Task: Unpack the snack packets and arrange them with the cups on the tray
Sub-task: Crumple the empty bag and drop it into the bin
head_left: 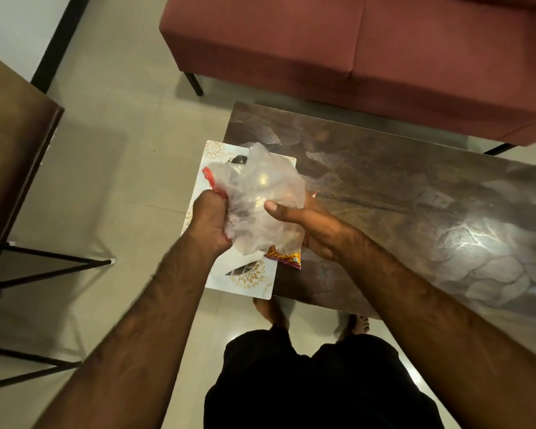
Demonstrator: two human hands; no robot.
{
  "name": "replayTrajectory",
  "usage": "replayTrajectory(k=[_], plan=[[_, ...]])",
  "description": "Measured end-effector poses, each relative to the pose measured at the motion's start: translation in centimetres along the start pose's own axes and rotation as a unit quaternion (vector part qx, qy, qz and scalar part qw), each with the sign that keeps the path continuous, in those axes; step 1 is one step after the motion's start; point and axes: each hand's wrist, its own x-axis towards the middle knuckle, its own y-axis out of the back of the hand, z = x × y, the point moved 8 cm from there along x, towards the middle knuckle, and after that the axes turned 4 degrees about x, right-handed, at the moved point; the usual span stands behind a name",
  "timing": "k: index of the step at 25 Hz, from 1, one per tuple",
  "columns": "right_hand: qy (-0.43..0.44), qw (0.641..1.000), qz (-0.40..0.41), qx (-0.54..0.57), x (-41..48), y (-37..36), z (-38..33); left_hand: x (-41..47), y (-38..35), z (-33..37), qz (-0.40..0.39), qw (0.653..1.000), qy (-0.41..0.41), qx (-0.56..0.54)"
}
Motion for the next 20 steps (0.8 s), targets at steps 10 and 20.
replayTrajectory(k=[10,20], plan=[[0.055,0.995,0.088,-0.014,-1.7,2.7,-0.5,-0.2,-6.8,-5.2,-0.107,0.971,-0.021,0.213],[0.092,0.978,0.185,-0.031,-5.6,10.9,0.2,-0.9,-9.7,-4.5,-0.029,0.950,-0.036,0.309]])
